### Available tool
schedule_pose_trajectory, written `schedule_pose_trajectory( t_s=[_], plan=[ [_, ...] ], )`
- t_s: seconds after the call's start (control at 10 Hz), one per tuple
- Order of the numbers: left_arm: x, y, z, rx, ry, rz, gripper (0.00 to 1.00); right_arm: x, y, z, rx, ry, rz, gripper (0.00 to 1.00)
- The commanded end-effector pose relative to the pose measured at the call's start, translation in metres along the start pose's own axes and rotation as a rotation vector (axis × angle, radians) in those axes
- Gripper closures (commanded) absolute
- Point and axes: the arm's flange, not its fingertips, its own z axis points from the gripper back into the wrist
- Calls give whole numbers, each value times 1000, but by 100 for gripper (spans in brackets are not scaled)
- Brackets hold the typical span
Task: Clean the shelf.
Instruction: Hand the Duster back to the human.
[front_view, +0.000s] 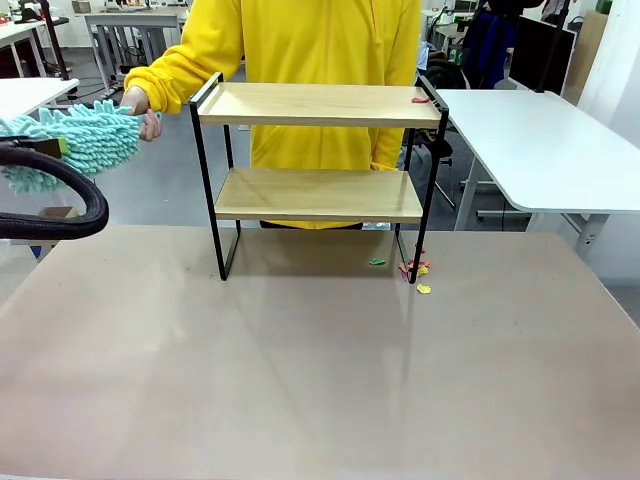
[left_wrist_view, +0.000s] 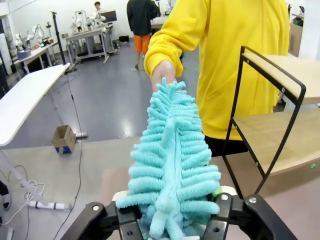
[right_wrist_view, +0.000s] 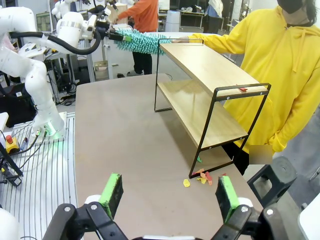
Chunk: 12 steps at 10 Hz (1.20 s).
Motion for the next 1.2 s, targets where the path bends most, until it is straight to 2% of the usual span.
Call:
schedule_pose_trajectory(
  t_s=[0.0, 0.3, 0.4, 0.6, 0.8, 1.1],
  plan=[
    [55, 17, 27, 19, 23, 28, 1, 2, 0, 1, -3, -22, 3, 0],
    [133, 46, 55, 34, -3, 113, 0, 2, 0, 1, -3, -22, 3, 0],
    [162, 62, 69, -1, -12, 151, 0, 2, 0, 1, -3, -22, 3, 0],
    [191, 94, 82, 5, -6, 224, 0, 2, 0, 1, -3, -22, 3, 0],
    [195, 130, 92, 28, 7, 319, 0, 2, 0, 1, -3, -22, 3, 0],
    [180, 140, 97, 10, 48, 340, 0, 2, 0, 1, -3, -22, 3, 0]
  ],
)
